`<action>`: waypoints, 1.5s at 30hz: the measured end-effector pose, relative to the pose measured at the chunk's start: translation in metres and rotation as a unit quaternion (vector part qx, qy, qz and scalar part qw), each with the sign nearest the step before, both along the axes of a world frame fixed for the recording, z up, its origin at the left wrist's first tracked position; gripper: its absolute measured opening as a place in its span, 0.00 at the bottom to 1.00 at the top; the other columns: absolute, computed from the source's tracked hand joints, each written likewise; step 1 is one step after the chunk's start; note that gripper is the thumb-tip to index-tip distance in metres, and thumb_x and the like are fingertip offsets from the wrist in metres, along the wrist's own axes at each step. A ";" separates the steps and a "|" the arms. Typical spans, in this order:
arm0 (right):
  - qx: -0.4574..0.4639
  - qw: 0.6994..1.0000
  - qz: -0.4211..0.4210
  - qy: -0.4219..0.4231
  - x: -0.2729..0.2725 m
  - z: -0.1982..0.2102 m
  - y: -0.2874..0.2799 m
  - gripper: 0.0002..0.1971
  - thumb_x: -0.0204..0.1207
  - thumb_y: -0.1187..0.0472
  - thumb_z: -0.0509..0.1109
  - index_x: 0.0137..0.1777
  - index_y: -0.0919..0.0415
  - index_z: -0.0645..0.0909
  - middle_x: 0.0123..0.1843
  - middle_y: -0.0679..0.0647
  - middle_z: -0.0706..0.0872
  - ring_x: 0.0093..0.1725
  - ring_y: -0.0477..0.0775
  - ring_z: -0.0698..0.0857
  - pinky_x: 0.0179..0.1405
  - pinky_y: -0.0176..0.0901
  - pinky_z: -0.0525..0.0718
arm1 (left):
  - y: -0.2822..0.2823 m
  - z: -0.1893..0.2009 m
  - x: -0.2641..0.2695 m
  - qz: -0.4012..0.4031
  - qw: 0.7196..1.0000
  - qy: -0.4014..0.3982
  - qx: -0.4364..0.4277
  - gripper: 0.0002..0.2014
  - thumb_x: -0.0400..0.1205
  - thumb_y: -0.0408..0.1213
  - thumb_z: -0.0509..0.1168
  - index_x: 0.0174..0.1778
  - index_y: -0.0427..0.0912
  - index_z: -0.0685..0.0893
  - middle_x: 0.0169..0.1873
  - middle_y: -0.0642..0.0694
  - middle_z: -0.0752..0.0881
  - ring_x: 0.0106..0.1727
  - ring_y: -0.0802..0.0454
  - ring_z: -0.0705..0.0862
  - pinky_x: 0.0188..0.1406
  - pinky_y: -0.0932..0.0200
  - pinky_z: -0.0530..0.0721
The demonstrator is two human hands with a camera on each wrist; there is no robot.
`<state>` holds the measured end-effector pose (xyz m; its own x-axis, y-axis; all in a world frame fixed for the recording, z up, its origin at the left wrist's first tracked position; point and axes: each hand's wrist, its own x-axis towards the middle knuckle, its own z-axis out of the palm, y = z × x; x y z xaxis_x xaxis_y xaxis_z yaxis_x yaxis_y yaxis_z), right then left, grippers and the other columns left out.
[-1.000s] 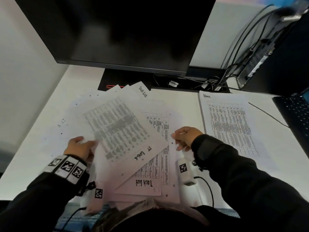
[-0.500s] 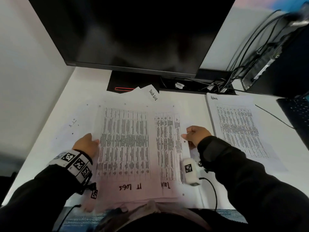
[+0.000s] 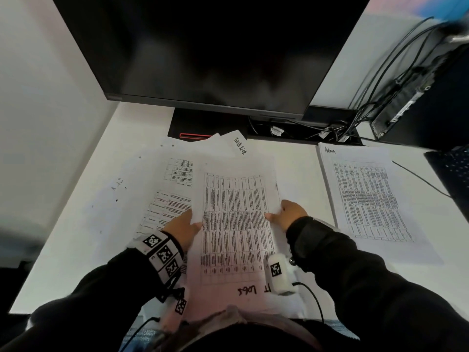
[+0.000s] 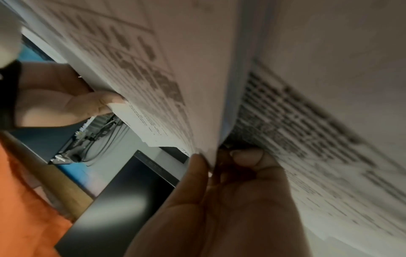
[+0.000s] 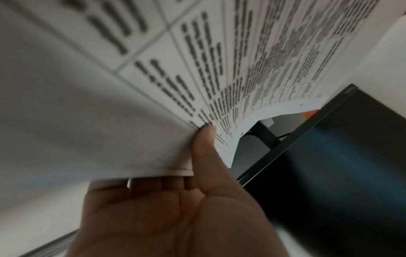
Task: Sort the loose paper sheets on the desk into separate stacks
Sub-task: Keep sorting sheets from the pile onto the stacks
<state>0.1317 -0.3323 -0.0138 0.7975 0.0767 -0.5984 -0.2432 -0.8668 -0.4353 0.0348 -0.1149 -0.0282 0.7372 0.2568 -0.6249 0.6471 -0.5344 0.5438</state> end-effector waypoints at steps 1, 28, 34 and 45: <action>0.001 1.000 -0.013 -0.004 0.002 0.000 -0.004 0.19 0.79 0.55 0.67 0.66 0.64 0.75 0.67 0.59 0.82 0.65 0.60 0.80 0.58 0.41 0.76 | 0.000 0.001 0.000 -0.014 1.000 -0.004 -0.002 0.12 0.85 0.43 0.56 0.58 0.40 0.76 0.53 0.43 0.83 0.55 0.43 0.81 0.58 0.52 0.79; 0.016 0.987 -0.099 -0.124 0.037 0.024 -0.070 0.08 0.83 0.61 0.59 0.55 0.62 0.78 0.44 0.56 0.81 0.46 0.56 0.79 0.46 0.39 0.72 | 0.062 0.014 0.007 0.200 0.969 -0.115 0.090 0.16 0.78 0.35 0.69 0.61 0.38 0.80 0.55 0.42 0.85 0.46 0.49 0.78 0.46 0.61 0.71; 0.079 0.989 -0.011 -0.122 0.038 0.045 -0.050 0.07 0.83 0.60 0.59 0.54 0.54 0.79 0.38 0.45 0.81 0.40 0.47 0.80 0.38 0.37 0.72 | 0.057 0.017 0.011 0.186 0.975 -0.108 0.056 0.15 0.79 0.39 0.68 0.61 0.42 0.83 0.50 0.44 0.87 0.45 0.49 0.81 0.48 0.61 0.74; -0.111 0.974 0.198 0.004 0.036 0.012 0.015 0.31 0.80 0.57 0.65 0.80 0.61 0.58 0.76 0.60 0.72 0.73 0.60 0.74 0.71 0.48 0.71 | 0.043 0.012 0.020 0.076 0.994 -0.027 0.079 0.18 0.87 0.32 0.50 0.73 0.37 0.72 0.70 0.41 0.76 0.71 0.43 0.73 0.64 0.60 0.68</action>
<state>0.1677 -0.3177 -0.0023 0.7273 0.2457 -0.6408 0.1277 -0.9659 -0.2254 0.0546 -0.0721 -0.0158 0.7135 0.4593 -0.5291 0.6993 -0.5137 0.4971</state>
